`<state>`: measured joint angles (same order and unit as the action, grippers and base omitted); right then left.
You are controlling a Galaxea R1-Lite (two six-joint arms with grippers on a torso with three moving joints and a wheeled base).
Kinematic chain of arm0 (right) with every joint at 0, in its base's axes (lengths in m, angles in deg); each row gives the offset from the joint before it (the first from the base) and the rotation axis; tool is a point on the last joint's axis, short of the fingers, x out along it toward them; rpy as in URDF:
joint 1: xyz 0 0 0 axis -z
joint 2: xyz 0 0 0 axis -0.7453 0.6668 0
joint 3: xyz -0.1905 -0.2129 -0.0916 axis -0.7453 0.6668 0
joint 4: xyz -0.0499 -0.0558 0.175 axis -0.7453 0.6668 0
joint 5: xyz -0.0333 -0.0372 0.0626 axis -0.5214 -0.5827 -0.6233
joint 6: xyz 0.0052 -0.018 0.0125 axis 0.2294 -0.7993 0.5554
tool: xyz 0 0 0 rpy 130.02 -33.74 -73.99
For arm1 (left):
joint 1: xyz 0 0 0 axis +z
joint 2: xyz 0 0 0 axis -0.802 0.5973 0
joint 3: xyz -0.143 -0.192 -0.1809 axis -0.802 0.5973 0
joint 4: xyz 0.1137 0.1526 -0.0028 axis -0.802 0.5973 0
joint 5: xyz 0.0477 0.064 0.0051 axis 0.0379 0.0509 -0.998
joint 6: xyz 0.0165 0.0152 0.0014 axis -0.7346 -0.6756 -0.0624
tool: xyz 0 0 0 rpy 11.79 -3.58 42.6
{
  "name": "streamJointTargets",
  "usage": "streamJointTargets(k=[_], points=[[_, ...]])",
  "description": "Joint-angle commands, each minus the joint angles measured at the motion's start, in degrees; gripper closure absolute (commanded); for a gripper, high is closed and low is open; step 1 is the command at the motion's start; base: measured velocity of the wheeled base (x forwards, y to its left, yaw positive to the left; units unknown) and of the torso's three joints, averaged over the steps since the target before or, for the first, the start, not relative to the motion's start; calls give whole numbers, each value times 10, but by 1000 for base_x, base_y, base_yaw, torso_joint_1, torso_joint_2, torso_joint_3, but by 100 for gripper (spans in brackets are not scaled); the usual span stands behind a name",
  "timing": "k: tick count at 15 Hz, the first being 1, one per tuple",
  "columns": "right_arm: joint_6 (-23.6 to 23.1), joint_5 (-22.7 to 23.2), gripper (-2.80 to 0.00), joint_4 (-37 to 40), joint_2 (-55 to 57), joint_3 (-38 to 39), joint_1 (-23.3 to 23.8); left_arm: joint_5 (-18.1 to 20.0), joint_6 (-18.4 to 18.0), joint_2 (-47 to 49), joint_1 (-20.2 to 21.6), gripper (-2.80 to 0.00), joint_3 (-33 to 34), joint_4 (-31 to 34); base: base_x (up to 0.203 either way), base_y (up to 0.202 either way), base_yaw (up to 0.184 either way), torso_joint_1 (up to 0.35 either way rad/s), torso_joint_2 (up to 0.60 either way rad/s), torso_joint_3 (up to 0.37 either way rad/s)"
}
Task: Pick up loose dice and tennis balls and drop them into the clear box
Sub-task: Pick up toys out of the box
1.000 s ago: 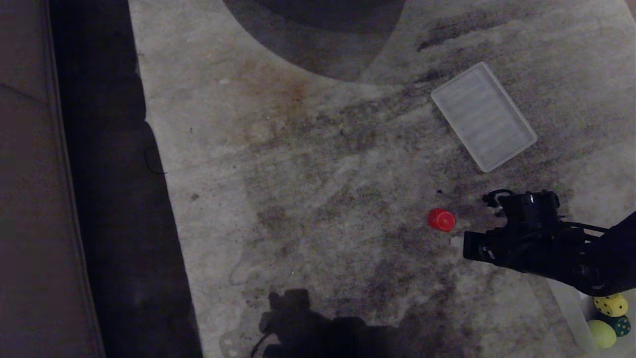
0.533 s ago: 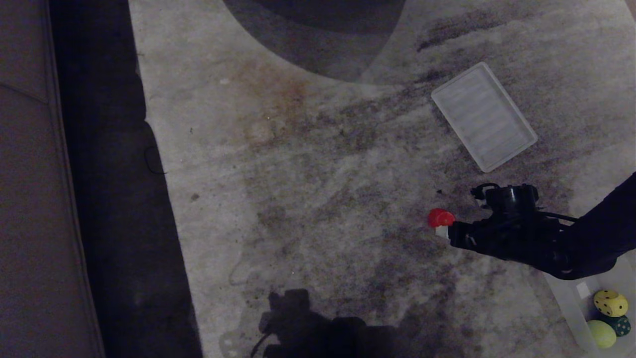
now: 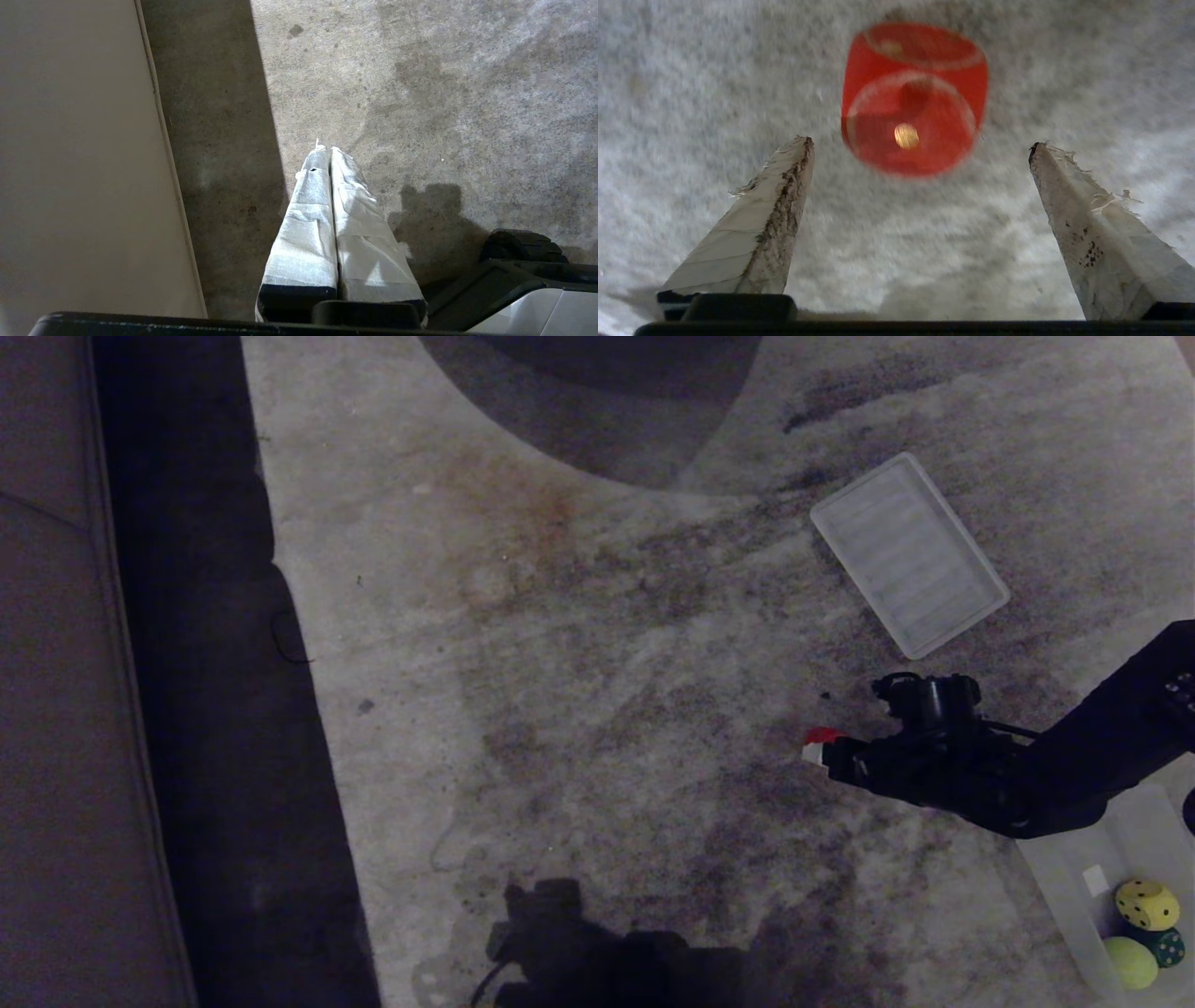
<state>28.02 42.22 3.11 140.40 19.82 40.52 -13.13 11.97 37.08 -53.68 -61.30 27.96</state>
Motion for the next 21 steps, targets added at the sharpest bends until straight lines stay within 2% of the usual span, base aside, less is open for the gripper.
streamJointTargets(k=[1, 3, 6, 7, 12, 15, 18, 21], points=[[4, -6, -280, -2, 22, -20, -1, 0, 0, 1, 0, 0, 1, 0, 0, 0, 0, 0, 0, 0], [5, -11, -280, -2, 34, -29, -1, 0, 0, 1, 0, 0, 1, 0, 0, 0, 0, 0, 0, 0], [36, -18, -280, 2, 39, -50, -1, 0, 0, 1, 0, 0, 1, 0, 0, 0, 0, 0, 0, 0], [36, -18, 0, 2, 39, -52, -1, 0, 0, 1, 0, 0, 1, 0, 0, 0, 0, 0, 0, 0], [36, -21, 0, 1, 54, -63, -1, 0, 0, 1, 0, 0, 1, 0, 0, 0, 0, 0, 0, 0], [35, -39, 0, 2, 28, -36, 0, 0, 0, 1, 0, 0, 1, 0, 0, 0, 0, 0, 0, 0], [23, -40, 0, 19, -82, 28, 11, 0, 0, 1, 0, 0, 1, 0, 0, 0, 0, 0, 0, 0], [-5, -39, 0, 77, -236, 107, 20, 0, 0, 1, 0, 0, 1, 0, 0, 0, 0, 0, 0, 0]])
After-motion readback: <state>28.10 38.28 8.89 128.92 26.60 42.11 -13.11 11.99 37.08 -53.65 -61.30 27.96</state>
